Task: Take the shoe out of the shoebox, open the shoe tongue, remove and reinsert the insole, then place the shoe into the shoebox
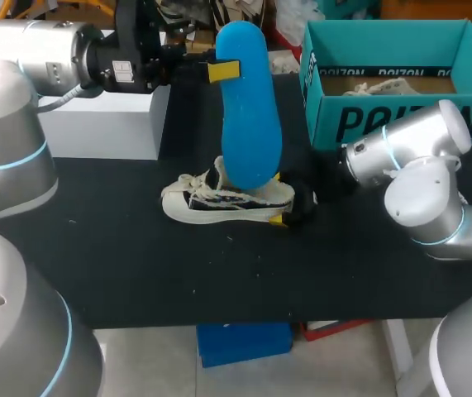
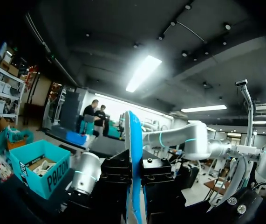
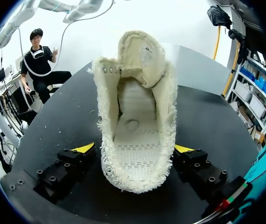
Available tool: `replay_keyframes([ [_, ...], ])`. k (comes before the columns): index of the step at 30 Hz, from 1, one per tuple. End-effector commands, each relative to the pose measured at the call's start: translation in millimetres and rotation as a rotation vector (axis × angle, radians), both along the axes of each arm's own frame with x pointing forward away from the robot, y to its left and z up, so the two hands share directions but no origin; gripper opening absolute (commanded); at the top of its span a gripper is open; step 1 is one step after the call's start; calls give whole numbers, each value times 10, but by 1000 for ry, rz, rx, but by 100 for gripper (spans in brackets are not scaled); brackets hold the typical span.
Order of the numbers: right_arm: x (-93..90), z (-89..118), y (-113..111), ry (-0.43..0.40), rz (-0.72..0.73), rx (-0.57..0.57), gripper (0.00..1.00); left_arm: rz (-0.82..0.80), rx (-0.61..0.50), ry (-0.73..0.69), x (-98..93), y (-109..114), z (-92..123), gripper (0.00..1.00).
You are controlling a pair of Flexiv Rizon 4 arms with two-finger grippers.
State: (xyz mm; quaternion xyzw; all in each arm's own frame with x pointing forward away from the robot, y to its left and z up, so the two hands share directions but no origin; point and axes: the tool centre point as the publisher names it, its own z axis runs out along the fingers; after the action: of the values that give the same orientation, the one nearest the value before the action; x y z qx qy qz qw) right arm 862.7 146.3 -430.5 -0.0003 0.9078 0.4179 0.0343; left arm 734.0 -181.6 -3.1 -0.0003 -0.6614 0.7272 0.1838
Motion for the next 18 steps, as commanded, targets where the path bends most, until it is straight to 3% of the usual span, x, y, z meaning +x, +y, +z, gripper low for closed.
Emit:
replay_keyframes([
  [1,40,264,-94,20,30,-139,100,3,1,-1,-8,-9,-7,0],
  [10,42,551,-230,41,65,-339,100,3,1,-1,-8,-9,-7,0],
  [18,8,735,-185,79,90,-538,100,3,1,-1,-8,-9,-7,0],
])
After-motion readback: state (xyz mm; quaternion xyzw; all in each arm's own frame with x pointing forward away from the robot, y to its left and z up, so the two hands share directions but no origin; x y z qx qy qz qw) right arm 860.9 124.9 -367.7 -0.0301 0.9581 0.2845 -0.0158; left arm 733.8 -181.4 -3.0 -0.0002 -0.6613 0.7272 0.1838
